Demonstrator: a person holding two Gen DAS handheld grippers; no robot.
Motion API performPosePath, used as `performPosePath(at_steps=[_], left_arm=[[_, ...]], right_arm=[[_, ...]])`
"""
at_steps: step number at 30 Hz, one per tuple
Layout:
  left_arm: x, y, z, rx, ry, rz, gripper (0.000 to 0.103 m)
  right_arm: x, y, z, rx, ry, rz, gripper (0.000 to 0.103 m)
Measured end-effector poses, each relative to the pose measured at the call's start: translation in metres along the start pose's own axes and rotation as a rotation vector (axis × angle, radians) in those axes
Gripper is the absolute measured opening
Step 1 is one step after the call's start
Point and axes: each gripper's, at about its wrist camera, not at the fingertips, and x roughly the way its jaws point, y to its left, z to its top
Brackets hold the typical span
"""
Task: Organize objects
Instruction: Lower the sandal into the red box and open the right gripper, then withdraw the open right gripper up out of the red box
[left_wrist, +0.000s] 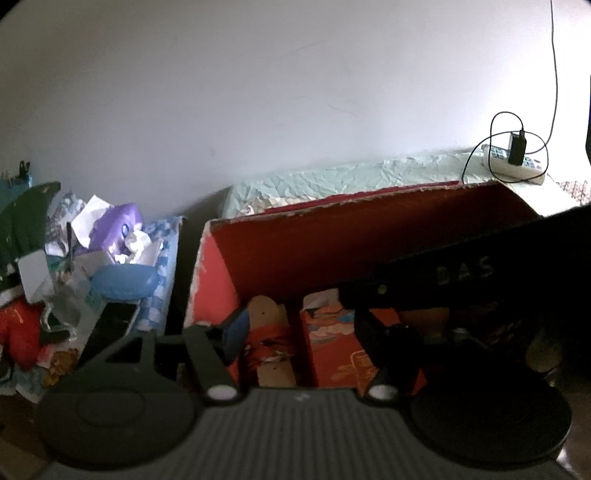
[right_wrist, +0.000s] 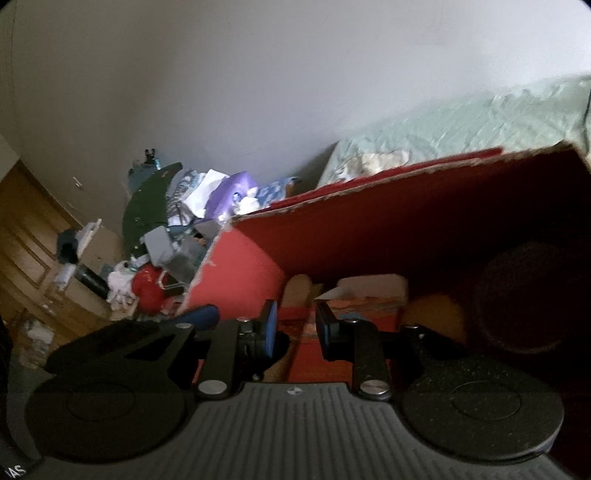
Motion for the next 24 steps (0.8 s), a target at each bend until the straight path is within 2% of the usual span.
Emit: performPosePath(at_steps=[9,12,18,24], left_arm=[[-0.011,-0.025,0.001,0.022,-0.047,0.062,0.074],[-0.015,-0.034,0.000,0.032,-0.062,0.066,0.079],[-0.015,-0.046,-0.002,0.055,-0.057,0.082,0.082],[-0.011,-0.043,-0.003,0.035,-0.042,0.122,0.084]], right_arm=[[-0.023,-0.018,-0.009,-0.056,-0.041,-0.095,0.027],[-0.027,-0.023,-0.012,-0.054,-0.051,-0.099,0.027],[-0.032,-0.027,-0.016,-0.061,-0.062,-0.114,0.027],[-0.034,-0.029,-0.016,-0.051,-0.066,-0.101,0.027]])
